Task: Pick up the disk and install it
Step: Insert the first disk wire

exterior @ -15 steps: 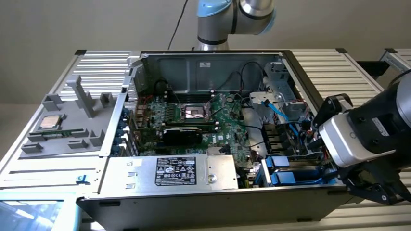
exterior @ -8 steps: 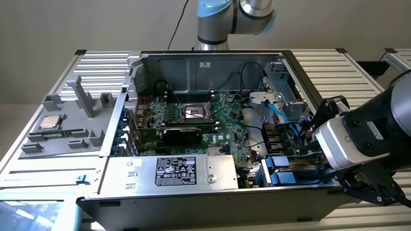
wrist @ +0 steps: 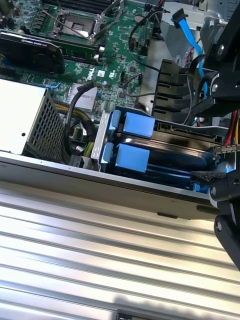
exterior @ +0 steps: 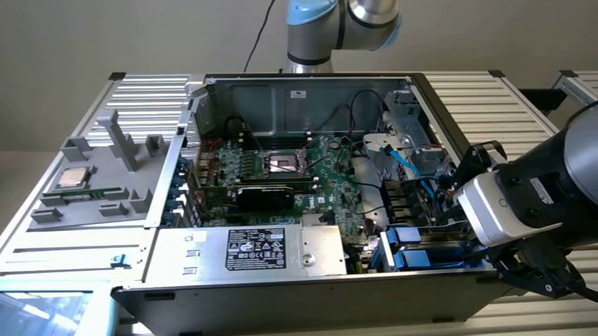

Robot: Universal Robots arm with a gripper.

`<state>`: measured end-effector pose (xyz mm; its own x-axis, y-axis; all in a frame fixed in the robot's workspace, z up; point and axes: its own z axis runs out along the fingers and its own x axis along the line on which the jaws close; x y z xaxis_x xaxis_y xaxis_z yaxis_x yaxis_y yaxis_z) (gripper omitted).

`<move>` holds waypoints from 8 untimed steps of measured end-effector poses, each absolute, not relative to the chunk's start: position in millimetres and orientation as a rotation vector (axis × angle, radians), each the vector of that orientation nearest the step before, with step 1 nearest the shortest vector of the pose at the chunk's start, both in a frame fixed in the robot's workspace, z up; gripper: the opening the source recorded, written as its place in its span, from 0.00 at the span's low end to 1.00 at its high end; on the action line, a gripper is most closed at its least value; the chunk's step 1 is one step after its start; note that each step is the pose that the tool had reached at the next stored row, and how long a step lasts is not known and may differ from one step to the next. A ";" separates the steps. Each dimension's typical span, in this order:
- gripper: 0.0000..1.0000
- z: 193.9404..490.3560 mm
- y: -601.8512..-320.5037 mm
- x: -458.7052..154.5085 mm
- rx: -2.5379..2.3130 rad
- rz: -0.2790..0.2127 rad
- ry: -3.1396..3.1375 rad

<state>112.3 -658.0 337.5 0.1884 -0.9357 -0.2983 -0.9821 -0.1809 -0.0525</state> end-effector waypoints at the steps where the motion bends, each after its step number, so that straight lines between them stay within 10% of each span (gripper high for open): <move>1: 0.56 337.3 -657.8 112.9 -2.231 0.291 1.842; 8: 0.40 336.3 -657.5 117.4 -2.229 0.294 1.840</move>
<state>117.4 -657.5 336.3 0.1885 -0.9347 -0.3013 -0.9821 -0.1809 -0.0531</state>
